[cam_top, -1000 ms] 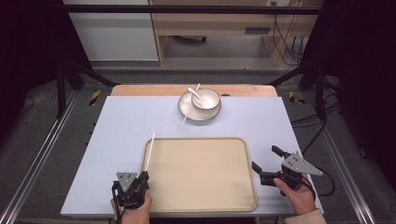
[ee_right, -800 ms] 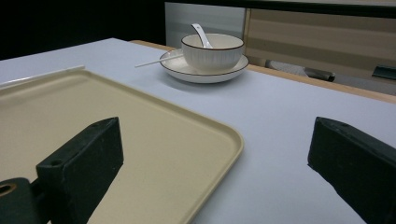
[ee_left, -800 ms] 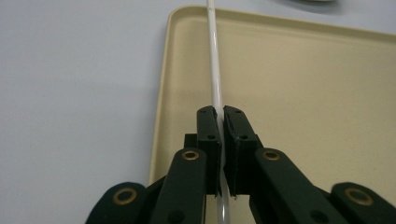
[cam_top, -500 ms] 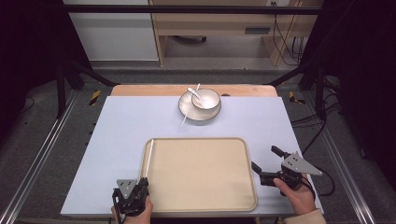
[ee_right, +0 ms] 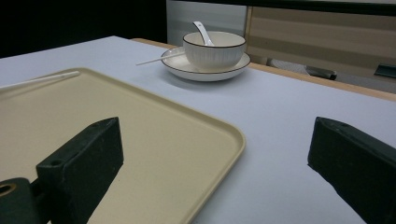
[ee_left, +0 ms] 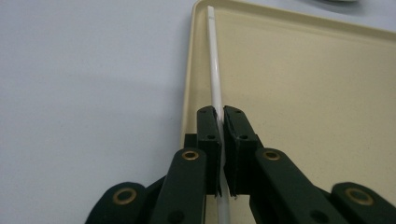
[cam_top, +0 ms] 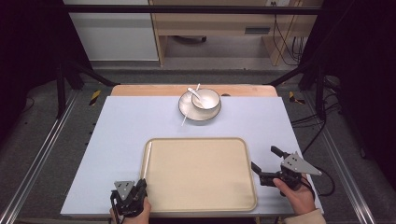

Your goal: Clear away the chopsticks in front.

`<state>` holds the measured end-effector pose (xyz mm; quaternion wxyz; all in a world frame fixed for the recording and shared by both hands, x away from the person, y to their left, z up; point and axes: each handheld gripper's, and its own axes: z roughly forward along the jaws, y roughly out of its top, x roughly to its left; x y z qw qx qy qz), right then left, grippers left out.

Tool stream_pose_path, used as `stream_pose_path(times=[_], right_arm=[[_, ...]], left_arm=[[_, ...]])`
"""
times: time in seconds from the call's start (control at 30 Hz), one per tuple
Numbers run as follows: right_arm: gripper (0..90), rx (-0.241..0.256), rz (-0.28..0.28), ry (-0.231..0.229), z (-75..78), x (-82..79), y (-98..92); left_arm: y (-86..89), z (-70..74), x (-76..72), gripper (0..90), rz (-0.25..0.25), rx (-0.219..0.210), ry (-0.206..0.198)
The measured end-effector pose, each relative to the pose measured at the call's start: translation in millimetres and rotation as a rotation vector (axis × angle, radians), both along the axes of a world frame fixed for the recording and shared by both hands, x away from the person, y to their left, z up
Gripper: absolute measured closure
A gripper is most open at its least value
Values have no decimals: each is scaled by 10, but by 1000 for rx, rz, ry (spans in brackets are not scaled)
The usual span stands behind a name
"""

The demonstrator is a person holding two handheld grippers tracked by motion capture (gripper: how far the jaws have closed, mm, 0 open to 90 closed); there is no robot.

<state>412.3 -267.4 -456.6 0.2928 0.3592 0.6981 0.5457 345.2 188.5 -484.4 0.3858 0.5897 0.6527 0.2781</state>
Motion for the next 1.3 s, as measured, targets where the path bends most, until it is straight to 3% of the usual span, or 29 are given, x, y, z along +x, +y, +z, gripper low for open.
stream_pose_path(times=[0.7,1.3], right_arm=[[35,0,3,2,-2,-1,4],[35,1,3,5,-3,1,1]], left_arm=[[2,-64,23,849,-7,-20,15],[-17,-52,30,817,-13,-7,8]])
